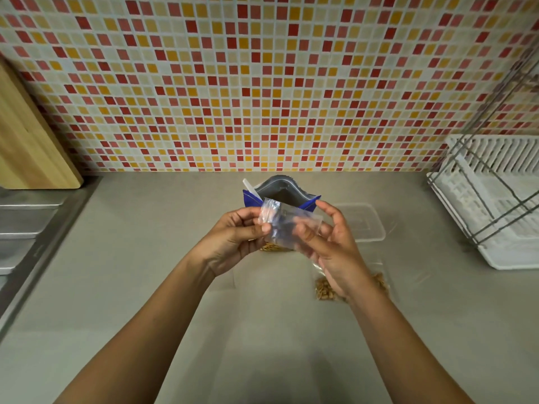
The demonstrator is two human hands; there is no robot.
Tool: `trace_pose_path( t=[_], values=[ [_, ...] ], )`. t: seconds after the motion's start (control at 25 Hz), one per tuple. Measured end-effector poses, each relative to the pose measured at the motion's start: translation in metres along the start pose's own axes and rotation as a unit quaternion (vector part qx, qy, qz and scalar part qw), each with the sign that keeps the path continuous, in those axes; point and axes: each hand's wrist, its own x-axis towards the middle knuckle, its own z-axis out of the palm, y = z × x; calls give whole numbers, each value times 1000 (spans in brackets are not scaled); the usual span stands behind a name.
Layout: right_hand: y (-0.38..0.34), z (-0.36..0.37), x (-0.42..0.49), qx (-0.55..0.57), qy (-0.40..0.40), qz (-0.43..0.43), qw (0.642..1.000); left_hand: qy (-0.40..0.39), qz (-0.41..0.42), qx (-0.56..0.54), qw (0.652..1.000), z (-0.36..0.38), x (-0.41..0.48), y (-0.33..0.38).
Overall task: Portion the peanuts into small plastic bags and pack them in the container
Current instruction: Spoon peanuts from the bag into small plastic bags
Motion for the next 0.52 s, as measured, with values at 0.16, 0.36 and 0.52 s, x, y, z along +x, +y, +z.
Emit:
trace_pose_path(
  t=[0.16,0.36,0.52],
  values=[
    [-3,-5,-3,-35,48,-25,998,21,6,-6,1000,9,5,-5],
    [-8,-3,2,-89,23,-67,994,27,-6,-120,992,21,7,-9],
    [-13,-3,7,-77,7,-70,995,-18,-9,-227,974,19,13,-15]
  ],
)
